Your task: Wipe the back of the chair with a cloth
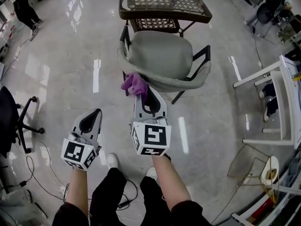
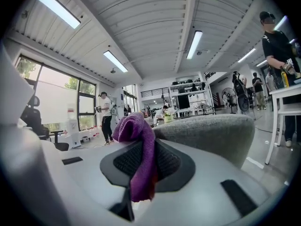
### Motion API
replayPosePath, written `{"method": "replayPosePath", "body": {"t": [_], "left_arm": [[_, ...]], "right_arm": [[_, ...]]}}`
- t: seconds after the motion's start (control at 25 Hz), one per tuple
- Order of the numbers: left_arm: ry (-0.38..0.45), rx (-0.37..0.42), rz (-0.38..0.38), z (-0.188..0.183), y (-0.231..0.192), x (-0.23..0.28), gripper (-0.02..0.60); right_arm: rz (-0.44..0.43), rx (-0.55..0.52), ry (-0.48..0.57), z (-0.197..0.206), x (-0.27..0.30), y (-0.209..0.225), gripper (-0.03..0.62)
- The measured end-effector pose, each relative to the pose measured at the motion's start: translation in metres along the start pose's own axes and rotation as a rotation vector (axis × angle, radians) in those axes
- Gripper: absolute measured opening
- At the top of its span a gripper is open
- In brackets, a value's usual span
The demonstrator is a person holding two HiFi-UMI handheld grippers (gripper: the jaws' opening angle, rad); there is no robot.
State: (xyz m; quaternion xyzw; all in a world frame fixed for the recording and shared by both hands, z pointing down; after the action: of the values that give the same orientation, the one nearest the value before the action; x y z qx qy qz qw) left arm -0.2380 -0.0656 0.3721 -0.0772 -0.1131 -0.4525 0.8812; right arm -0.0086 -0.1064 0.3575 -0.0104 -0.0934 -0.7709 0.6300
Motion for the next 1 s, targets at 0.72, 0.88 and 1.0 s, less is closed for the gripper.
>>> {"method": "replayPosePath", "body": {"t": [0.72,0.88,1.0], "left_arm": [[-0.043,0.017,0.131,0.011,0.064,0.049,0.009],[-0.067,0.033,0.145,0.015,0.078,0.057,0.009],[-0.07,0.041,0.147,0.017,0.085,0.063,0.009]], "right_arm": [[0.242,0.054,0.044,0.002,-0.061,0.108,0.077],[0.298,0.054,0.04,0.005,-0.069,0.141,0.077],[0.313,0.002,0.038,0.007,-0.073,0.167,0.077]]}}
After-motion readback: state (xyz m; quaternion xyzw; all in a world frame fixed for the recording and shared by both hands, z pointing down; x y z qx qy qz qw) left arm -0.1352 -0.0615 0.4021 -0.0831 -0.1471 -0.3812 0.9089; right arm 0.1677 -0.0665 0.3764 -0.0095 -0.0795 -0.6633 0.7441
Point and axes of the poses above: the fingertips, and each gripper's own axes: x forward along the fingers, y to its right, z out of its underside, the point moved 10 cm from there along -x, backward along the fingers, and after that the axes turned 2 degrees about z, right-handed, at the moved point
